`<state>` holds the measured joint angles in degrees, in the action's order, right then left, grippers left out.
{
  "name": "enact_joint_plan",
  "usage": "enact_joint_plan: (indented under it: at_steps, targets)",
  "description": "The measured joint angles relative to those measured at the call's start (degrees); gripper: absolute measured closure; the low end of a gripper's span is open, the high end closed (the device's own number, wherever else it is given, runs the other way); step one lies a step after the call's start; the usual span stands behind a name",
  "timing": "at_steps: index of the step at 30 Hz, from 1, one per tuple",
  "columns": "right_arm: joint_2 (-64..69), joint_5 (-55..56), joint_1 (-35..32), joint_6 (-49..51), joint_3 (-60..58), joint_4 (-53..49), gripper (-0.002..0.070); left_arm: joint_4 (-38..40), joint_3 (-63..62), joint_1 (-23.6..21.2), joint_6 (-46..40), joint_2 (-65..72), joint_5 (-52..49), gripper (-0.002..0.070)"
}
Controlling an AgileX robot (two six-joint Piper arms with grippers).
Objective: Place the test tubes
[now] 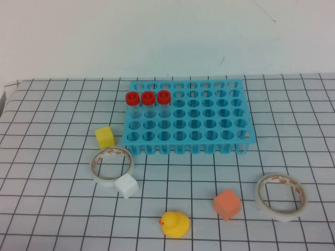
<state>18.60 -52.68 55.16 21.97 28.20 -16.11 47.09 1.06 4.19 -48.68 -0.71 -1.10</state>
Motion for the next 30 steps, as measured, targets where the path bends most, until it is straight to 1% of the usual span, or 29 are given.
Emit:
enact_joint_plan:
  at_steps: [2, 4, 6, 8, 11, 13, 19, 25, 30]
  targets:
    - [0.0, 0.0, 0.0, 0.0, 0.0, 0.0, 0.0678, -1.0, 0.0, -0.3, -1.7, 0.0, -2.7, 0.0676]
    - [0.0, 0.0, 0.0, 0.0, 0.0, 0.0, 0.0678, -4.8, 0.0, -0.3, -0.1, 0.0, -5.4, 0.0676]
    - [0.0, 0.0, 0.0, 0.0, 0.0, 0.0, 0.0678, -12.3, 0.0, -0.3, 5.1, 0.0, -8.9, 0.0676]
    - [0.0, 0.0, 0.0, 0.0, 0.0, 0.0, 0.0678, -20.1, 0.0, -0.3, 13.4, 0.0, -12.4, 0.0676]
    - [0.0, 0.0, 0.0, 0.0, 0.0, 0.0, 0.0678, -28.8, 0.0, -0.3, 24.1, 0.0, -15.8, 0.0676]
    - [0.0, 0.0, 0.0, 0.0, 0.0, 0.0, 0.0678, -32.3, 0.0, -0.3, 28.0, 0.0, -16.3, 0.0676]
    - [0.0, 0.0, 0.0, 0.0, 0.0, 0.0, 0.0678, -38.5, 0.0, -0.4, 35.4, 0.0, -16.4, 0.0676]
    - [0.0, 0.0, 0.0, 0.0, 0.0, 0.0, 0.0678, -42.4, 0.0, -0.4, 41.6, 0.0, -16.4, 0.0676]
    - [0.0, 0.0, 0.0, 0.0, 0.0, 0.0, 0.0678, -42.8, -0.1, -0.4, 43.0, 0.0, -16.4, 0.0676]
